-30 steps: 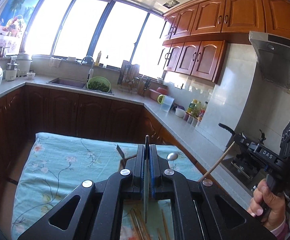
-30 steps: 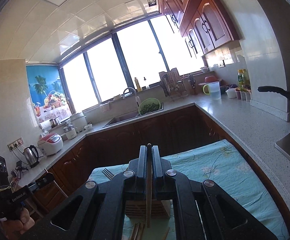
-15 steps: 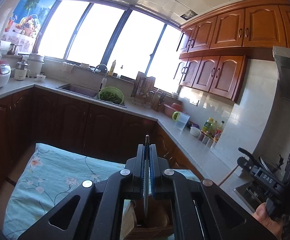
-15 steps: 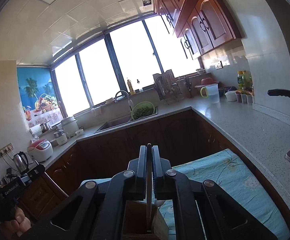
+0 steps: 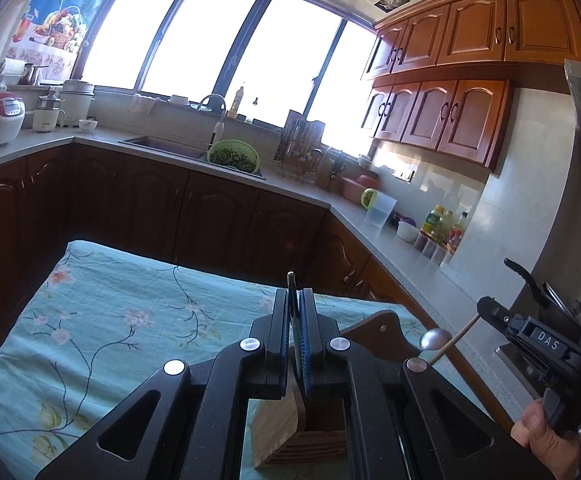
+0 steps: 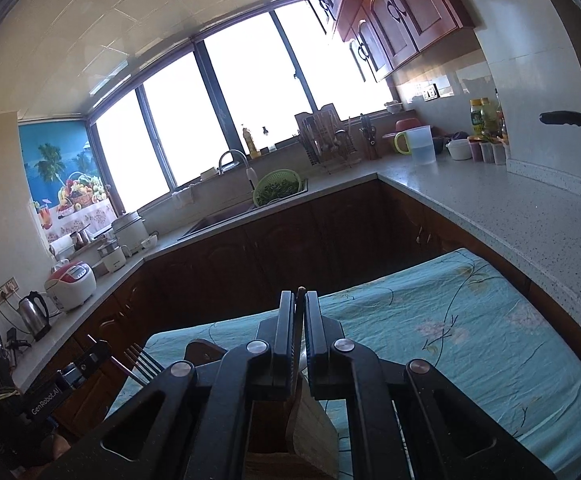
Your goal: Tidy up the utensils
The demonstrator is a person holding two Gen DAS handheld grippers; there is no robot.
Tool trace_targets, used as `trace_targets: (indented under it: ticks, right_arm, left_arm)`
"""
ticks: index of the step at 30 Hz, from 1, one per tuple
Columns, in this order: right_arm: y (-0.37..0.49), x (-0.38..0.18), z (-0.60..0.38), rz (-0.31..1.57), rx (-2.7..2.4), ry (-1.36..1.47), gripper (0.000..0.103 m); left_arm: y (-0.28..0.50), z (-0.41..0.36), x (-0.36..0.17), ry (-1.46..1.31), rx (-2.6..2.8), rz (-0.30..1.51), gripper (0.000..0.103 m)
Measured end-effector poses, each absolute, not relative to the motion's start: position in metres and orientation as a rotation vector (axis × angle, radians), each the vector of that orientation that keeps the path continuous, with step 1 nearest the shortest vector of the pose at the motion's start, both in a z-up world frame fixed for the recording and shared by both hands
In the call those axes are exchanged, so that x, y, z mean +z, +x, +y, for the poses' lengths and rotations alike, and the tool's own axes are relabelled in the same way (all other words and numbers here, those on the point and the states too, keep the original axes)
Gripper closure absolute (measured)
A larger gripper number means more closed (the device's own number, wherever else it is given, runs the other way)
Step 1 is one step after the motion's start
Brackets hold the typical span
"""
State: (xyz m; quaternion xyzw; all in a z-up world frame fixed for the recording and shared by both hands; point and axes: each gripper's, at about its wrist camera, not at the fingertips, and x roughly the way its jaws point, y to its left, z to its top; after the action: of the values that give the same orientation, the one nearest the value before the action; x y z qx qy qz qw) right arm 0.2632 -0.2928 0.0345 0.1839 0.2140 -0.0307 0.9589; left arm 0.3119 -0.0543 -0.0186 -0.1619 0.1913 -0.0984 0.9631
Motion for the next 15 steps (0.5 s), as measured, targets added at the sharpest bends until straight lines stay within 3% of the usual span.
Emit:
trace_targets:
  ticks: [10,12,13,14,15]
  right_arm:
    - [0.264,0.035,-0.29,0.438,-0.062,0.38,0.098]
    - [0.264,0.035,-0.291,0.444,-0.06,0.384,0.093]
    - [0.265,0.035,-0.292,0.447,-0.057,0.39,0.092]
    - [0.264,0.034,-0.293,0.455,-0.057,0.396,0.087]
    - [0.263,0.035,-0.295,0.458,-0.05,0.407,0.083]
  left_arm:
    - [0.315,-0.044,-0.013,-0.336,-0.196,0.404,0.099]
    - [0.315,-0.043,-0.012,-0.333,-0.199,0.415,0.099]
    - [0.315,-0.042,-0.011,-0.333,-0.203,0.426,0.095]
    - [0.313,-0.039,-0.009,-0.334,-0.208,0.431,0.083]
    - [0.309,-0.037,-0.007,-0.334,-0.198,0.427,0.065]
